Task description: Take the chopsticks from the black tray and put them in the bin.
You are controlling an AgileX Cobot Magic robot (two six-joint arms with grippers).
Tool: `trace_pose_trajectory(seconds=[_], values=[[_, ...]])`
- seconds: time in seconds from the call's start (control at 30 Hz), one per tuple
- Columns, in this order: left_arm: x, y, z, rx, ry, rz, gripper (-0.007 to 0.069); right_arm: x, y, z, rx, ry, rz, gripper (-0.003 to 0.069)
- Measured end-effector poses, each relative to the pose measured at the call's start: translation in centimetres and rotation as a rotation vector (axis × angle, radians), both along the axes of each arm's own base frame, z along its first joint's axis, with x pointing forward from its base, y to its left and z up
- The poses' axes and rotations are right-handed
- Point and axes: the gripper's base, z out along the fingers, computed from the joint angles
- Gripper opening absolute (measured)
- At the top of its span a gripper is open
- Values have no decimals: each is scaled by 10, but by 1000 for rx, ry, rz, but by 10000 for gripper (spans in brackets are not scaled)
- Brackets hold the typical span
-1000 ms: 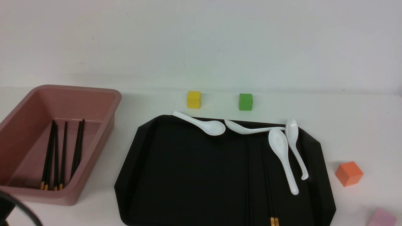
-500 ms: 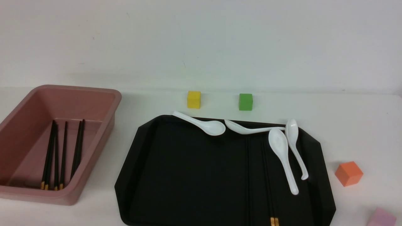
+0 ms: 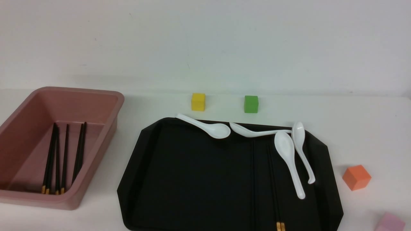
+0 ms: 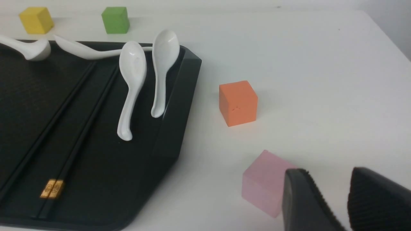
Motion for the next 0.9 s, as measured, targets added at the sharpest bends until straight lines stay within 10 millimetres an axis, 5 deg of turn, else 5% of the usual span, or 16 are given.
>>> trace_pose_trajectory(seconds=[0.9], values=[[0,-3,-1,-9,9,-58,34,0,0,0,0,0,0,240]])
